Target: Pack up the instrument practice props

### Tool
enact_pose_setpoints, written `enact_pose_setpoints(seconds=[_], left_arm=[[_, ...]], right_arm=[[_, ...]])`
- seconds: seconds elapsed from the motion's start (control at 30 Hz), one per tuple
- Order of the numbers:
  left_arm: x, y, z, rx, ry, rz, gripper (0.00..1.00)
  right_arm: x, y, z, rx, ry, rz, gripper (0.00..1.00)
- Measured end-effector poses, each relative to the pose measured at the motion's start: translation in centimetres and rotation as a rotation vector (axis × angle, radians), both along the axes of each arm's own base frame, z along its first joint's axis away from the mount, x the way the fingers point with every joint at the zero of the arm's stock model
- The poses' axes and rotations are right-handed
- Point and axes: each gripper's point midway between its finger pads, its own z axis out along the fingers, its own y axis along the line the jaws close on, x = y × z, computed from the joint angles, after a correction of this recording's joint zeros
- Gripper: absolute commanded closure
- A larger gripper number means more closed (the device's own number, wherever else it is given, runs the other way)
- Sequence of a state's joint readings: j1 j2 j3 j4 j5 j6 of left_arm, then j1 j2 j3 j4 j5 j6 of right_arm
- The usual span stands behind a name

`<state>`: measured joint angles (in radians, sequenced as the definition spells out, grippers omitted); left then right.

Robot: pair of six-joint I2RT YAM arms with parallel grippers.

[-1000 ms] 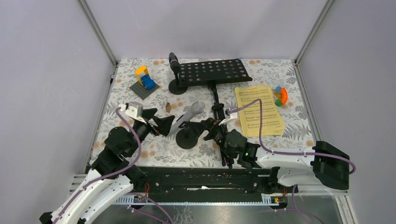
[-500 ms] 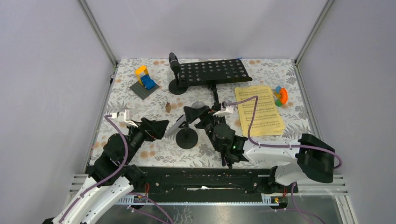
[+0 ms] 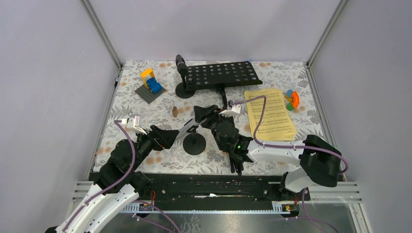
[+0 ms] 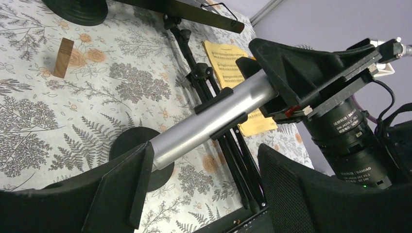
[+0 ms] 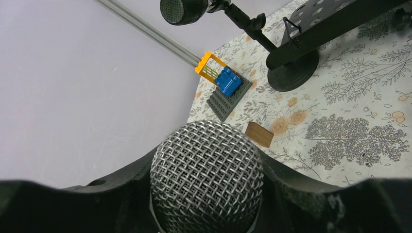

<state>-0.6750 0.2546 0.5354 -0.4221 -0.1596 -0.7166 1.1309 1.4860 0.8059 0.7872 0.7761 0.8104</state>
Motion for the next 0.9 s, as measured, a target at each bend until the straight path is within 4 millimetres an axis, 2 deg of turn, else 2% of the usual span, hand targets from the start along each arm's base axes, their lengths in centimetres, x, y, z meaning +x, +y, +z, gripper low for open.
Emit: enact_pose_setpoints(seconds=[0.1, 0.13, 0.23, 0.43, 0.5, 0.7, 0.83, 0.9], left_arm=[[-0.1, -0.2, -0.1, 0.003, 0.001, -0.017, 0.17], [-0.2, -0.3, -0.2, 0.003, 0.001, -0.022, 0.17], [-0.2, -0.6, -0.5, 0.001, 0.001, -0.033, 0.17], [0.1, -0.9, -1.3, 0.013, 0.014, -0.038, 0.17], [0.1, -0.9, -1.2, 0.014, 0.011, -0.038, 0.17], [0.2, -0.9, -0.9, 0.008, -0.002, -0.038, 0.17], [0.3, -1.0, -0.9, 0.009, 0.001, -0.038, 0.17], [0.3, -1.0, -1.1, 0.011, 0.003, -0.038, 0.17]], right_arm=[[0.0, 0.1, 0.0, 0.003, 0.001, 0.005, 0.21], [-0.1, 0.2, 0.0, 0.009, 0.004, 0.011, 0.19], [-0.4, 0.6, -0.2, 0.012, 0.014, 0.036, 0.22], [-0.7, 1.3, -0.9, 0.027, 0.043, 0.070, 0.45], [-0.8, 1.5, -1.1, 0.032, 0.053, 0.081, 0.48], [-1.0, 1.4, -1.3, 0.042, 0.057, 0.082, 0.37], [-1.6, 1.4, -2.5, 0.025, 0.070, 0.093, 0.29], [-2.0, 1.5, -3.2, 0.011, 0.077, 0.101, 0.29]])
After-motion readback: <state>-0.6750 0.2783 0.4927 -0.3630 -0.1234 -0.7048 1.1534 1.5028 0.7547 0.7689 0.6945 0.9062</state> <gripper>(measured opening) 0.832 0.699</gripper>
